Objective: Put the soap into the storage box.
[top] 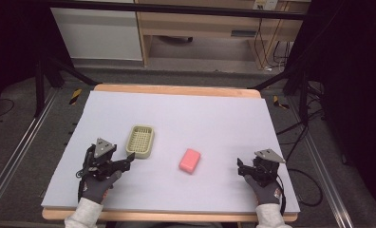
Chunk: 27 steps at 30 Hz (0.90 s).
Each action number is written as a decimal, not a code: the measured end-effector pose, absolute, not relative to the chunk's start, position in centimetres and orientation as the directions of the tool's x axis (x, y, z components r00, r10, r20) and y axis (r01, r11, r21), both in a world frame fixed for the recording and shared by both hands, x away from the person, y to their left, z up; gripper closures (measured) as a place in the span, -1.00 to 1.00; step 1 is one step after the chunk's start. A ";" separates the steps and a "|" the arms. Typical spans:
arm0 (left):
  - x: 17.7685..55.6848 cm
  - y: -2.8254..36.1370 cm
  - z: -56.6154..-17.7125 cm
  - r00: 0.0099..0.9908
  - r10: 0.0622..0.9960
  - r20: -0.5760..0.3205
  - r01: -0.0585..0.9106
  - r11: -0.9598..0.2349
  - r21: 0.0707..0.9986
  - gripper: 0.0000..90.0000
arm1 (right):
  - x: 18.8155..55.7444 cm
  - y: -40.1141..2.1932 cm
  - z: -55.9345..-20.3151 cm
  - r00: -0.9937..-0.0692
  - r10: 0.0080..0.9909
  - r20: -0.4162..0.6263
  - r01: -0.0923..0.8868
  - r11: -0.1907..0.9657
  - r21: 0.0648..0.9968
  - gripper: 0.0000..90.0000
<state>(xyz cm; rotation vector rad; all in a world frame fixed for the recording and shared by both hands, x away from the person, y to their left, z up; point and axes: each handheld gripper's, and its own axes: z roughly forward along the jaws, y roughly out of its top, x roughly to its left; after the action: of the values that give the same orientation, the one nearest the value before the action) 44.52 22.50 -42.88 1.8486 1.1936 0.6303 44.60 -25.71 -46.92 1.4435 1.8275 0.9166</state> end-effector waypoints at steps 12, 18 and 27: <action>45.2 21.2 -40.7 0.436 0.900 -0.020 0.459 -0.203 0.865 -0.48 | 44.4 -25.8 -46.7 -0.201 0.978 -0.048 0.532 0.150 0.833 -0.81; 45.6 20.1 -40.4 0.441 0.897 -0.007 0.453 -0.216 0.865 -0.48 | 44.5 -25.9 -46.7 -0.204 0.978 -0.048 0.534 0.152 0.832 -0.80; 46.1 17.9 -40.2 0.476 0.879 -0.019 0.448 -0.224 0.866 -0.48 | 44.5 -25.9 -46.7 -0.205 0.977 -0.051 0.532 0.156 0.832 -0.80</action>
<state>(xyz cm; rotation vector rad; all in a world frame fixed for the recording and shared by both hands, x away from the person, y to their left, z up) 46.08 17.92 -40.16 1.8477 1.1143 0.6198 44.46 -25.88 -46.68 1.4376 1.8217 0.9290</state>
